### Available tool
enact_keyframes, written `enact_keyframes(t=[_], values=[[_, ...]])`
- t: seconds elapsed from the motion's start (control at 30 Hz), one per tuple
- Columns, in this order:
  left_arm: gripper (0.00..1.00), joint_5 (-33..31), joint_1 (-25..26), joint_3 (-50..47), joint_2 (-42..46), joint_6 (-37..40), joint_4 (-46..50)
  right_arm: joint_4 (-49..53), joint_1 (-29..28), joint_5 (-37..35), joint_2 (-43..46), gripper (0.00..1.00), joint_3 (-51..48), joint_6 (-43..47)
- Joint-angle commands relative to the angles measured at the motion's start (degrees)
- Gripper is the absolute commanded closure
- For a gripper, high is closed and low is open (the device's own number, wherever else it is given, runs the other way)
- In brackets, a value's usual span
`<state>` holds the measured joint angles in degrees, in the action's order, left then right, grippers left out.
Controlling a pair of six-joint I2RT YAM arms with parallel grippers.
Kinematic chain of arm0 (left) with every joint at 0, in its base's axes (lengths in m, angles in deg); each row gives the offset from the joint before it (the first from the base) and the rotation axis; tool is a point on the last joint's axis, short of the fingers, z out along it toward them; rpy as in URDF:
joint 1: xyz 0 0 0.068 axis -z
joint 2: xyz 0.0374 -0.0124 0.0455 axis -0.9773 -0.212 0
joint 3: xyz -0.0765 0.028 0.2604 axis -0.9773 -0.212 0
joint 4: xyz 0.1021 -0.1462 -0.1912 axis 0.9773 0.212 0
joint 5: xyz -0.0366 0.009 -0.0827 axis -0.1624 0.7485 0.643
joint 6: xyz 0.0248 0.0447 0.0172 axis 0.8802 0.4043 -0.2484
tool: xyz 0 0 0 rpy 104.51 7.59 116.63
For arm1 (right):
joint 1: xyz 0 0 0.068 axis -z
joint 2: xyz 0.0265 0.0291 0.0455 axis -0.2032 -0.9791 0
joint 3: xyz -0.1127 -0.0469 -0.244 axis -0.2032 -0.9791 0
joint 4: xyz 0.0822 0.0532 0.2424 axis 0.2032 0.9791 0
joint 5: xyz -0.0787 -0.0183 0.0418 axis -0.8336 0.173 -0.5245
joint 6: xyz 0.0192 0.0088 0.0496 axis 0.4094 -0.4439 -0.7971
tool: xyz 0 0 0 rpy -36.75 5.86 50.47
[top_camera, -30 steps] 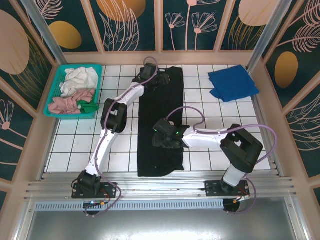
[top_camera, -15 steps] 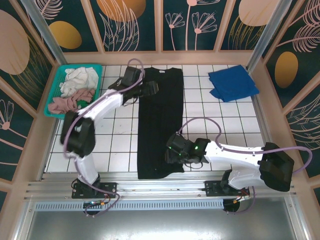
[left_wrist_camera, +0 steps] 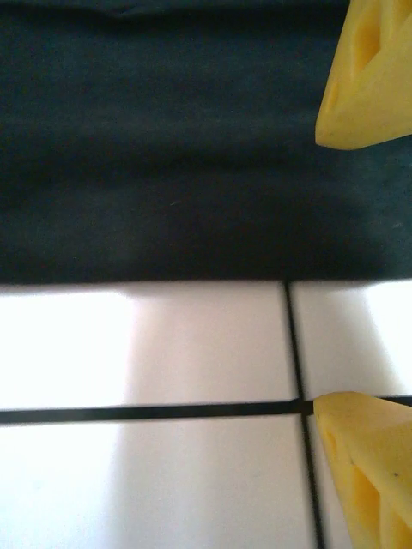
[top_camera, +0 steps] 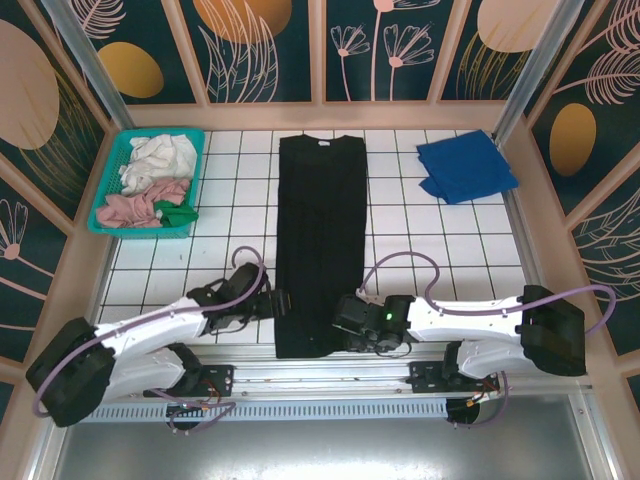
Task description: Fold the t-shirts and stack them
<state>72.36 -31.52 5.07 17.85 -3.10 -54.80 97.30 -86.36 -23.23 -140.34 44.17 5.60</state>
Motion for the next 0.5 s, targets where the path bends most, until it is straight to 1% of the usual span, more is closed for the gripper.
enact_keyframes(t=[0.0,0.03,0.07,0.17,0.27,0.3,0.37,0.4,0.47], values=[[0.27,-2.85,3.38,-2.60,5.17,-8.94,-0.86,1.77,-1.23,0.02,0.75,0.71,-0.84,-3.34],[0.28,-2.87,4.14,-3.43,6.32,-9.92,-0.45,1.58,-1.32,0.23,1.17,0.76,-1.25,-3.74],[0.28,-2.86,4.97,-4.33,7.48,-11.05,-0.18,0.88,-1.31,0.80,1.67,0.78,-1.98,-4.16],[0.30,-2.50,8.18,-5.96,9.17,-13.90,0.27,-1.11,-1.33,1.51,2.76,0.79,-3.80,-4.85],[0.31,-3.22,12.81,-6.52,8.66,-16.97,0.08,-0.11,-1.31,1.54,4.08,0.78,-3.00,-4.53],[0.32,-3.62,14.66,-6.61,8.09,-18.01,-0.23,1.59,-1.25,1.01,4.99,0.73,-1.92,-4.66],[0.32,-3.99,17.97,-6.53,6.55,-20.16,-0.73,4.38,-1.07,-1.82,7.35,0.57,0.03,-4.88],[0.33,-4.32,19.61,-6.35,5.68,-21.14,-0.68,5.15,-0.87,-3.08,8.73,0.51,0.18,-5.22],[0.34,-4.87,22.62,-5.95,4.22,-23.17,0.18,3.07,0.23,-3.03,11.35,0.45,-2.08,-5.27]])
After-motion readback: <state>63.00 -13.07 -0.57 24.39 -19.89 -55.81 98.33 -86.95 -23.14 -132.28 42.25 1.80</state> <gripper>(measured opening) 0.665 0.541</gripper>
